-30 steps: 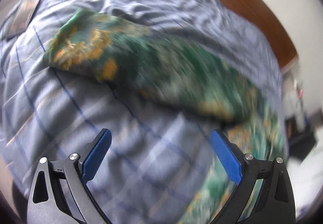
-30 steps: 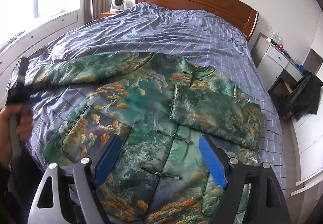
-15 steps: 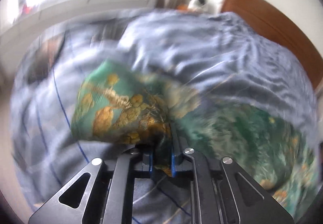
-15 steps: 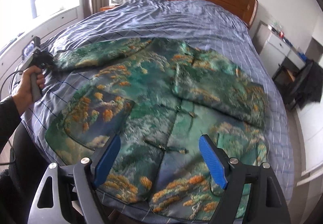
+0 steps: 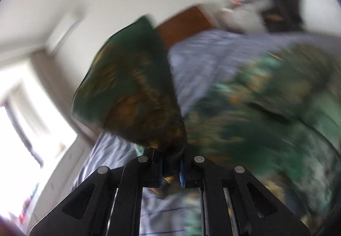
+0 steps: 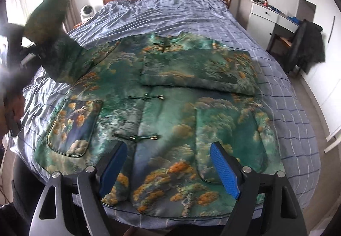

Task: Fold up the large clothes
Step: 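Grasp the outstretched sleeve with the left tool and fold it across the jacket front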

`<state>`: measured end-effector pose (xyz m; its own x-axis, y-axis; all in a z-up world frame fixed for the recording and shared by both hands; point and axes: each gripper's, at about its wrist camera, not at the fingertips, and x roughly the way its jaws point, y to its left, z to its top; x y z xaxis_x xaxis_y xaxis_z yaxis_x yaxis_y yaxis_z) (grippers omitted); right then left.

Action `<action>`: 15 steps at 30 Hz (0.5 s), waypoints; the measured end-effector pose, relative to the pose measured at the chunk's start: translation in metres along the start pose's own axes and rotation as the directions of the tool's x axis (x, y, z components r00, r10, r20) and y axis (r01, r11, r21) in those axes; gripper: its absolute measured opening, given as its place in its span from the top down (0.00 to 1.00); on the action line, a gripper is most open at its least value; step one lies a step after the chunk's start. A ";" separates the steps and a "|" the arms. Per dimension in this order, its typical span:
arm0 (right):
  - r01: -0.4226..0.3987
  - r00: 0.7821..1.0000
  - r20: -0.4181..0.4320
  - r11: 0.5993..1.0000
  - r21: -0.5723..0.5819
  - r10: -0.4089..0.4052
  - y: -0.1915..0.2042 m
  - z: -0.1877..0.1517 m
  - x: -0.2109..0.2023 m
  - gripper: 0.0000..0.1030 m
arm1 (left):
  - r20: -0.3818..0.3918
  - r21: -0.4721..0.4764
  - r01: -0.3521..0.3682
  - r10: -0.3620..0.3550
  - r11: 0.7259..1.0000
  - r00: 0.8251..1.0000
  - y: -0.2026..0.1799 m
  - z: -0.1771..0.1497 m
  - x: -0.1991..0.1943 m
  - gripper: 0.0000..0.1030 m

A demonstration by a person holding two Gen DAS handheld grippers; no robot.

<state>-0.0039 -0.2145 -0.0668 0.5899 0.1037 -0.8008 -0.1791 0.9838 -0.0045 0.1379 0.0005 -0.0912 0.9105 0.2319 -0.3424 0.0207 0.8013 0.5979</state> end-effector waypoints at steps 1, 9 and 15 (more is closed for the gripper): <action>0.004 1.000 0.002 1.000 0.007 -0.004 -0.003 -0.001 -0.001 0.20 | -0.004 0.054 0.037 -0.037 0.998 0.999 -0.019 -0.002 0.000 0.90; 0.025 1.000 -0.021 0.998 0.056 -0.024 -0.024 -0.015 0.006 0.20 | -0.086 0.270 0.170 -0.152 0.948 0.985 -0.094 -0.035 -0.001 0.90; -0.010 0.999 -0.041 0.998 0.064 0.012 -0.024 -0.011 0.025 0.20 | -0.057 0.312 0.166 -0.156 0.936 0.986 -0.098 -0.050 -0.033 0.25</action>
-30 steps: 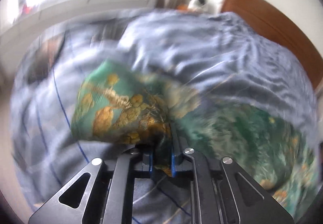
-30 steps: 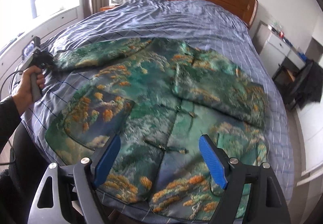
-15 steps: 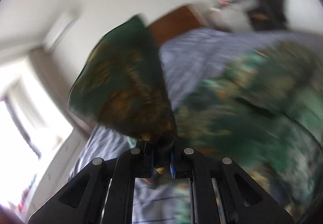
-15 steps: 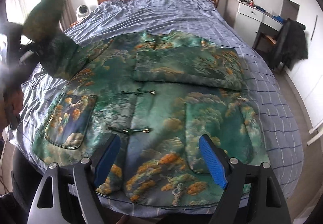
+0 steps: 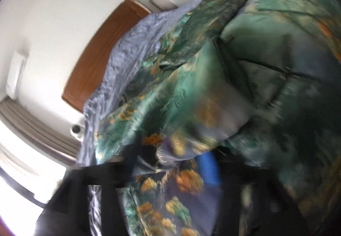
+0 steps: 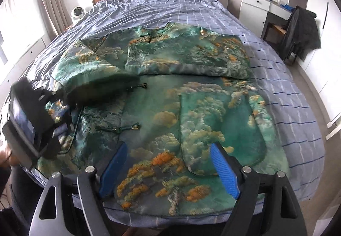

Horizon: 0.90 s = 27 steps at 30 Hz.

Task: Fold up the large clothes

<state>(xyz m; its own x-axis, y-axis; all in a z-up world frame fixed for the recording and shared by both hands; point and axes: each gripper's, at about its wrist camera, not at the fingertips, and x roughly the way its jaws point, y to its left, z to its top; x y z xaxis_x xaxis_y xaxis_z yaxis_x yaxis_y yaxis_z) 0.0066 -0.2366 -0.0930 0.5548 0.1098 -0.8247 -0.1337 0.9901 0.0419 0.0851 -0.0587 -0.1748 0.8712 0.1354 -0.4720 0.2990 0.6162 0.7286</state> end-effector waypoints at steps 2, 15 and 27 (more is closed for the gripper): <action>-0.031 0.999 -0.009 0.999 0.009 0.031 0.003 0.006 0.008 0.20 | 0.028 0.021 0.012 -0.013 1.000 1.000 -0.006 -0.005 -0.010 0.17; -0.515 0.832 0.013 0.764 0.390 0.554 0.014 0.036 0.075 0.20 | -0.097 -0.360 0.096 -0.139 0.928 0.985 0.041 -0.051 -0.042 0.13; -0.497 0.843 0.016 0.768 0.403 0.537 0.043 0.070 0.141 0.89 | -0.169 -0.521 0.059 -0.171 0.851 0.971 0.057 -0.090 -0.038 0.13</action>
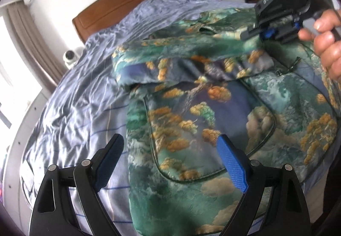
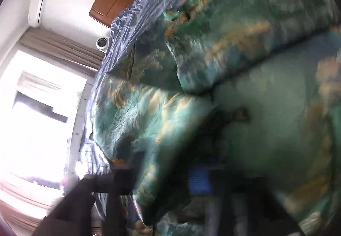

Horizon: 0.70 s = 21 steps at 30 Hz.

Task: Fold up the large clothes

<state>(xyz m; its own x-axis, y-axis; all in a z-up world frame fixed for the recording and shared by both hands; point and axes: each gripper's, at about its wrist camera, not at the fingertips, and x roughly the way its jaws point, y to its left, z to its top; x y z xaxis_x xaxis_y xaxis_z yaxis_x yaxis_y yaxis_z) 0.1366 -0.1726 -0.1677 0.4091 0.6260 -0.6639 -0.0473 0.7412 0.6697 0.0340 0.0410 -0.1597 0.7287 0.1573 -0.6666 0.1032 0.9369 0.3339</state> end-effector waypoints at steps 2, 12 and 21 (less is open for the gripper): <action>0.007 1.000 0.024 0.998 -0.057 -0.006 0.011 0.007 -0.007 0.89 | 0.000 -0.012 -0.003 0.003 1.000 1.000 0.004 0.004 0.001 0.13; 0.187 0.974 0.181 0.930 -0.318 -0.134 0.069 0.145 0.000 0.90 | 0.011 -0.113 -0.022 0.023 0.993 1.000 0.030 0.023 0.005 0.13; 0.281 0.959 0.109 0.917 -0.283 -0.260 0.024 0.202 0.070 0.90 | -0.033 -0.150 -0.045 0.040 0.988 0.999 0.048 0.026 0.019 0.13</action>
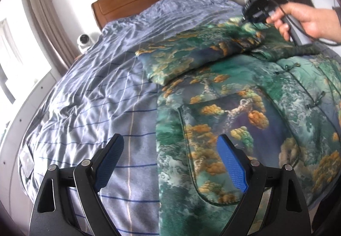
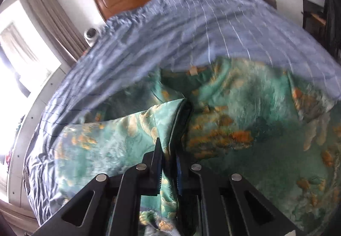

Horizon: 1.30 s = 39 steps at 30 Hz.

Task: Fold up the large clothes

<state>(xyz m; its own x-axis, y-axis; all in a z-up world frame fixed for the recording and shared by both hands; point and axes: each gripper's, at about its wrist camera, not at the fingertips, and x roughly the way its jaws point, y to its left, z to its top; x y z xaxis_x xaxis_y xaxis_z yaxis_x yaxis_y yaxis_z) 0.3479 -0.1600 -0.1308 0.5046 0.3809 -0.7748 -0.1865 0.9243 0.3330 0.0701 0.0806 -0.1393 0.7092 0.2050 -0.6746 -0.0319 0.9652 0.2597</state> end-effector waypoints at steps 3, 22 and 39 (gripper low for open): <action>0.025 0.999 -0.042 1.000 0.018 -0.024 -0.011 -0.013 0.018 0.90 | -0.017 -0.004 0.004 -0.004 1.000 1.000 0.004 0.004 0.007 0.13; 0.066 0.992 0.123 0.972 -0.227 -0.039 -0.006 -0.046 -0.057 0.48 | -0.092 -0.120 0.173 -0.185 0.978 0.979 0.021 0.108 0.055 0.10; 0.030 0.996 -0.071 0.938 -0.345 -0.058 0.008 -0.085 -0.004 0.94 | -0.300 -0.214 0.186 -0.246 0.959 0.922 0.005 0.142 0.205 0.21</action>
<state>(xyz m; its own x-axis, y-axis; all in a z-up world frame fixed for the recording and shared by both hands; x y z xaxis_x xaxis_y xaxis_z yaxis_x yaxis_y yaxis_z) 0.2733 -0.1523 -0.1710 0.4534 0.3277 -0.8289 -0.4512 0.8864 0.1037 0.3153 0.1044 -0.1779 0.4503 0.0006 -0.8929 -0.0492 0.9985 -0.0241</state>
